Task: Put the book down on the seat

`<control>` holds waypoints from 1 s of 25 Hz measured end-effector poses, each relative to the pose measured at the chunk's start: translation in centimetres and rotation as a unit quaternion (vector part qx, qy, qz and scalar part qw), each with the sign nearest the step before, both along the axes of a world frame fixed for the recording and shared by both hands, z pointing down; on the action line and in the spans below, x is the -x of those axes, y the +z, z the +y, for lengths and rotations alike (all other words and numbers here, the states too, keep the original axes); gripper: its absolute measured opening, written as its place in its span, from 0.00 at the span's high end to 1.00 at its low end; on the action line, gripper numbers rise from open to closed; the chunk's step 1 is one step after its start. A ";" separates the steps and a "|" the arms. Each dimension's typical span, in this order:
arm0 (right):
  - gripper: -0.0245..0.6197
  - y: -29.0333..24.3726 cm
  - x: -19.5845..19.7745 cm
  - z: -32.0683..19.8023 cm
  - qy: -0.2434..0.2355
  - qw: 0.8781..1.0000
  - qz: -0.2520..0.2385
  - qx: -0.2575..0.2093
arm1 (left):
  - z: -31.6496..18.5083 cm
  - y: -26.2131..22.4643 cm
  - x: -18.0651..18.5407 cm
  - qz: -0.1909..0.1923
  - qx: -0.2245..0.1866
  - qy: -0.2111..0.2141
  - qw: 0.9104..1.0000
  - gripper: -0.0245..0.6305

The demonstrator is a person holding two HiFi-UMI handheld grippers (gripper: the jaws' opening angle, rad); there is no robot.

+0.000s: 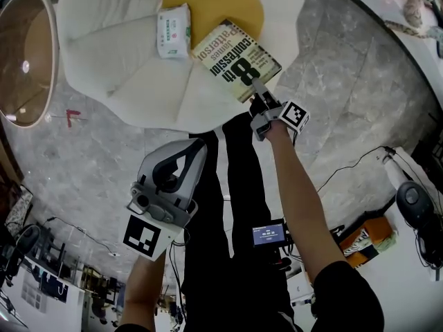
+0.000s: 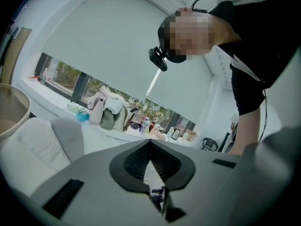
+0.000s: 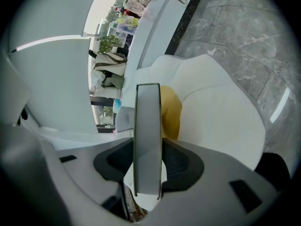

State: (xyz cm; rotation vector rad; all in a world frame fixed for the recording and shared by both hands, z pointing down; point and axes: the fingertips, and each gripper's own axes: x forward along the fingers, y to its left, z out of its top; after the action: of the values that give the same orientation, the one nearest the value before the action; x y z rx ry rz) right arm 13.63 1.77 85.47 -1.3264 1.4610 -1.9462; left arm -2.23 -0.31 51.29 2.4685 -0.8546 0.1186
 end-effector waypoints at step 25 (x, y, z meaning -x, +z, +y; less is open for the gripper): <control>0.68 2.6 3.7 2.4 -0.069 0.995 0.031 0.057 | 1.2 0.8 0.1 0.001 0.008 -0.006 1.000 0.95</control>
State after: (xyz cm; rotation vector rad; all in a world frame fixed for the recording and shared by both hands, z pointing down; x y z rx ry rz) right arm 9.96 4.18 88.08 -1.3779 1.5283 -2.1226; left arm -2.36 0.87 52.06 2.4488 -0.8636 0.1186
